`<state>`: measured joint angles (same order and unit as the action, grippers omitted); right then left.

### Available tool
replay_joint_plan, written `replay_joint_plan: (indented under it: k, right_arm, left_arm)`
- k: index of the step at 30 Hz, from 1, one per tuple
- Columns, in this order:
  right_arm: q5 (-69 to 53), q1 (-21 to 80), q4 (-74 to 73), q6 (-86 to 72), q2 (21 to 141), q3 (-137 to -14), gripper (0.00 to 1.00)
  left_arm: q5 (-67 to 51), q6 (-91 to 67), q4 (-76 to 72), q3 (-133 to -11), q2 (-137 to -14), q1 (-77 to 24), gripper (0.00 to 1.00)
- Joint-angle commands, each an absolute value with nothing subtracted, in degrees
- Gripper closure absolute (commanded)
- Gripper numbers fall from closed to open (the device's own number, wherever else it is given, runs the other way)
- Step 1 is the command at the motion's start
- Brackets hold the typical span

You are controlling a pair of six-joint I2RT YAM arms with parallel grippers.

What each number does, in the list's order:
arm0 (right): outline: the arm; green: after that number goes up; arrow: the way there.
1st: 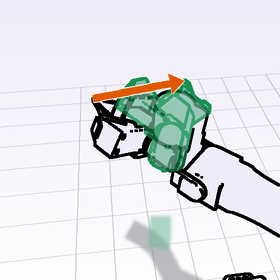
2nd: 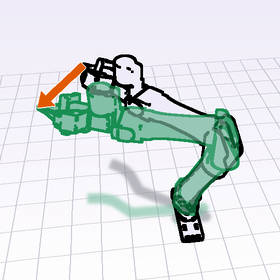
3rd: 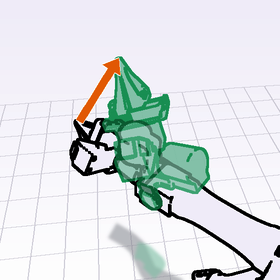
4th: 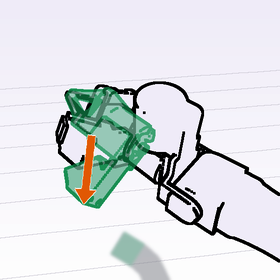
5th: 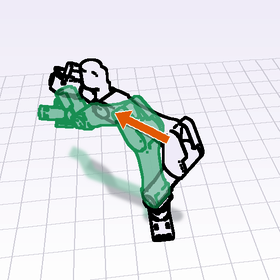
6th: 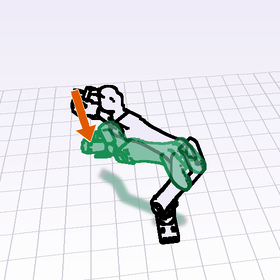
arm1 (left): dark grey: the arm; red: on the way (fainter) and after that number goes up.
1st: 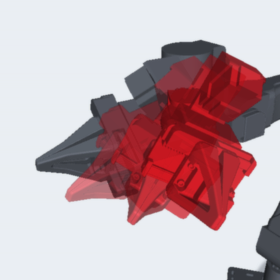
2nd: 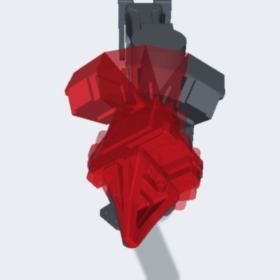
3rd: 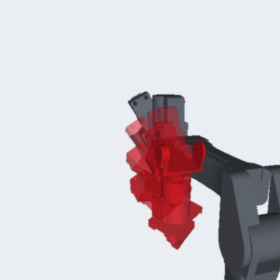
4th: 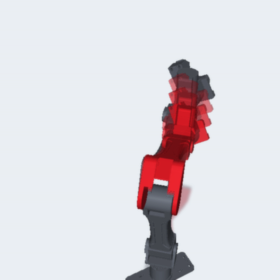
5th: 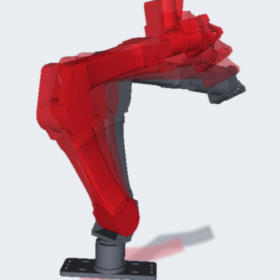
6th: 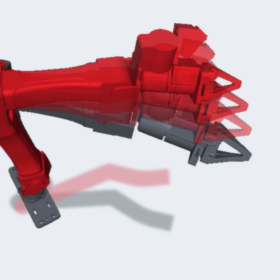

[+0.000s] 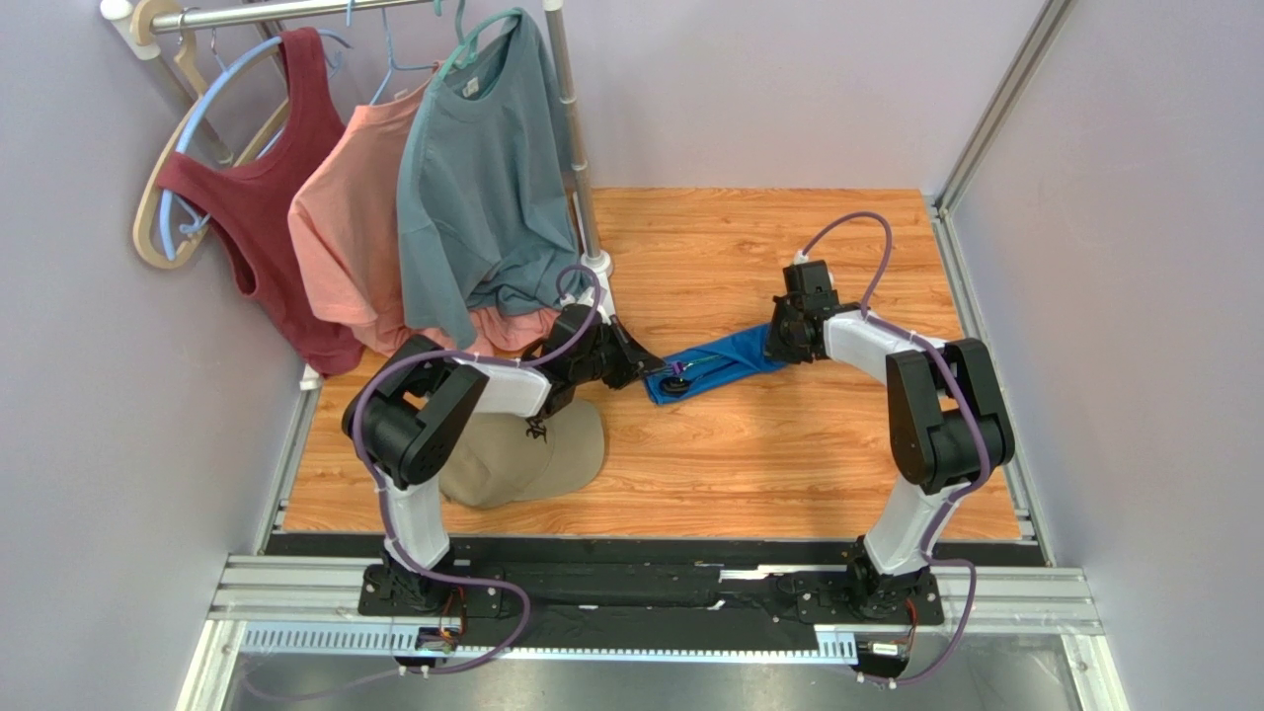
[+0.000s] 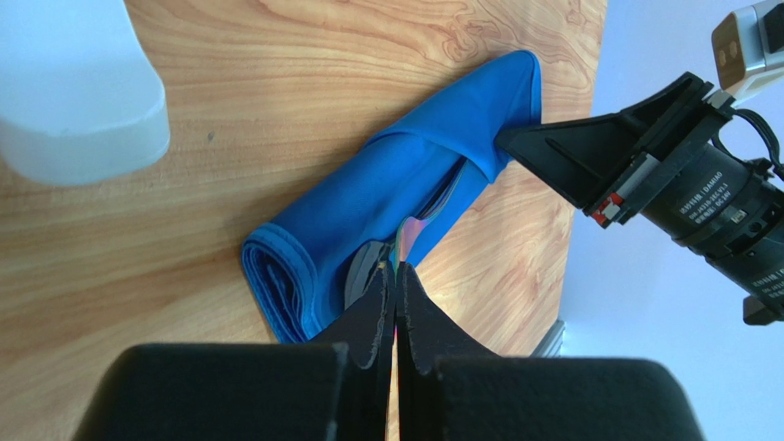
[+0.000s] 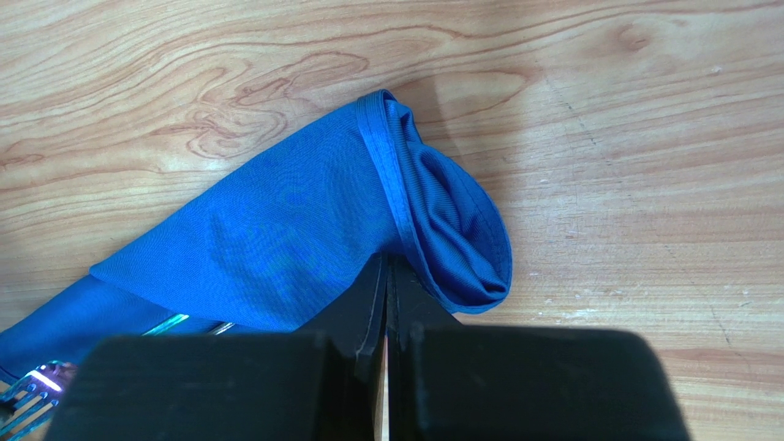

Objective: Fold the napkin into a case and place the utensils inside
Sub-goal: Insert the fork into the folded napkin.

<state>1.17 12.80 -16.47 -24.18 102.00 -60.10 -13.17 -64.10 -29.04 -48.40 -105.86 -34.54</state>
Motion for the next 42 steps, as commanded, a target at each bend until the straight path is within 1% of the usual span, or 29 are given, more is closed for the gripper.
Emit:
replay_joint_plan:
  k: [1,6,12,21,24,27,30,32,37,42]
  right_arm:
    - [0.8,12.8,-18.5,-24.3,104.9,-59.3,1.0]
    - [0.8,12.7,-18.5,-24.2,105.0,-59.5,1.0]
    - [0.8,12.8,-18.4,-23.7,104.9,-59.4,1.0]
    - [0.8,12.7,-18.3,-23.4,104.8,-59.9,1.0]
    - [1.4,12.7,-18.5,-23.0,104.2,-60.7,1.0]
    - [0.9,12.7,-19.9,-22.6,105.3,-62.8,1.0]
    - [0.8,12.7,-20.0,-22.4,106.4,-63.9,1.0]
    - [0.8,12.7,-20.2,-22.2,106.7,-64.0,1.0]
    - [0.8,12.7,-19.9,-21.9,107.0,-63.7,1.0]
    - [0.8,12.7,-20.0,-21.4,106.5,-63.9,1.0]
  left_arm:
    - [-12.5,-63.9,-31.8,-50.9,-108.1,-35.0,1.0]
    - [-13.8,-63.0,-29.1,-53.0,-110.3,-34.9,1.0]
    - [-15.4,-63.7,-29.7,-54.6,-112.5,-34.7,1.0]
    - [-18.1,-55.7,-24.1,-56.7,-110.5,-32.3,1.0]
    - [-20.8,-49.3,-18.1,-60.5,-111.3,-31.6,1.0]
    - [-25.1,-41.7,-8.9,-67.7,-114.2,-31.1,1.0]
    - [-25.9,-36.3,-2.0,-73.5,-115.8,-30.9,1.0]
    - [-25.5,-34.5,-1.2,-73.9,-115.8,-30.8,1.0]
    - [-28.8,-30.1,4.8,-80.9,-120.7,-29.8,1.0]
    - [-29.3,-29.1,5.0,-82.2,-122.3,-29.6,1.0]
